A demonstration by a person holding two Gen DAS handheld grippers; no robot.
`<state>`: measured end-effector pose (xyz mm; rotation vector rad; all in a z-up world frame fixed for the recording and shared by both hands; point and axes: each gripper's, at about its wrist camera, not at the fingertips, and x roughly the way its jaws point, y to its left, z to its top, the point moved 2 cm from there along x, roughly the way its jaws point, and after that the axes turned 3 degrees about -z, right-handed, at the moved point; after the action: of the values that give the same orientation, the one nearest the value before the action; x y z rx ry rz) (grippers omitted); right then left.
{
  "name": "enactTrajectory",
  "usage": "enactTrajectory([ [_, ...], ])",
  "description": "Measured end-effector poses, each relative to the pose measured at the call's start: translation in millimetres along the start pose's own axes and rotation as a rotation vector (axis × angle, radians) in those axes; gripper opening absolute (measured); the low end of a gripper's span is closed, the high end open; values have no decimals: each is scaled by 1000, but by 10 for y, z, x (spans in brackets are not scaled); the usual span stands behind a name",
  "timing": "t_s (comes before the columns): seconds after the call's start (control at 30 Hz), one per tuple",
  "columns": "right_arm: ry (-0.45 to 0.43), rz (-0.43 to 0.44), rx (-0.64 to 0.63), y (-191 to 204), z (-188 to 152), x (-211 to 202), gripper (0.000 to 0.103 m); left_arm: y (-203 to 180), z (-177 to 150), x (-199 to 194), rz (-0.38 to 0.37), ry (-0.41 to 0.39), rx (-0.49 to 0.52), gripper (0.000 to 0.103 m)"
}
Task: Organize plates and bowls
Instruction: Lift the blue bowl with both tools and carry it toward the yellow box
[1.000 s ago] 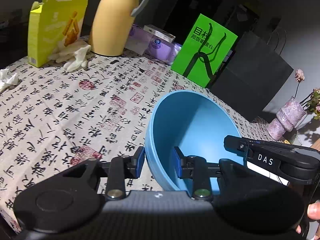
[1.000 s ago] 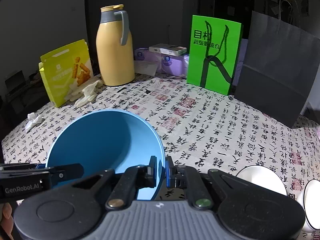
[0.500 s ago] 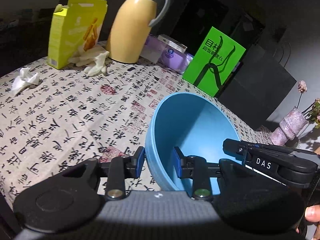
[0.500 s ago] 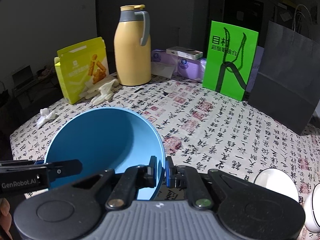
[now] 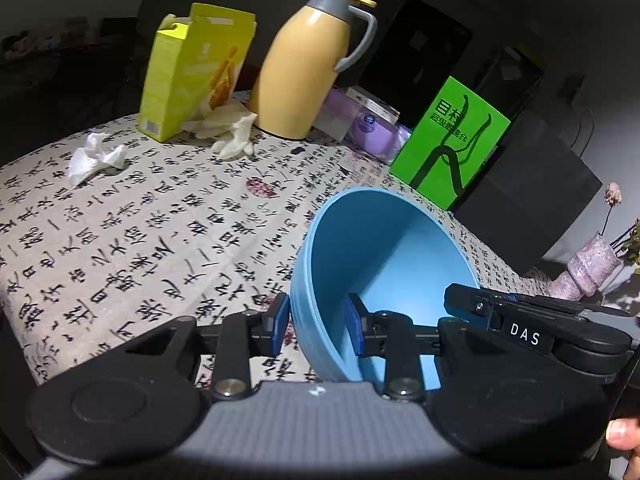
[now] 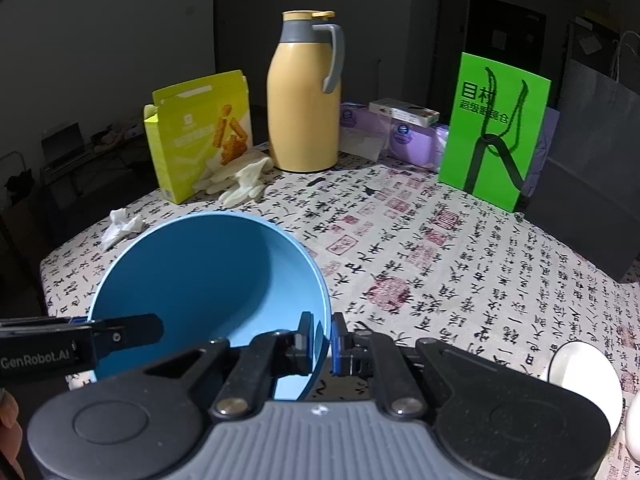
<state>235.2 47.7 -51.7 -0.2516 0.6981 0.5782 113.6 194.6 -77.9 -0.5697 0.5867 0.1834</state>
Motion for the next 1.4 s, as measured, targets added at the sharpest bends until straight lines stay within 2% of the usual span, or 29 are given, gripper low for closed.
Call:
enactTrajectory([
  [0.93, 71, 70, -58, 760, -149, 290, 9, 775, -104, -254, 55, -11, -112, 31],
  [1.4, 104, 84, -65, 922, -225, 426, 9, 964, -158, -260, 70, 0, -143, 31],
])
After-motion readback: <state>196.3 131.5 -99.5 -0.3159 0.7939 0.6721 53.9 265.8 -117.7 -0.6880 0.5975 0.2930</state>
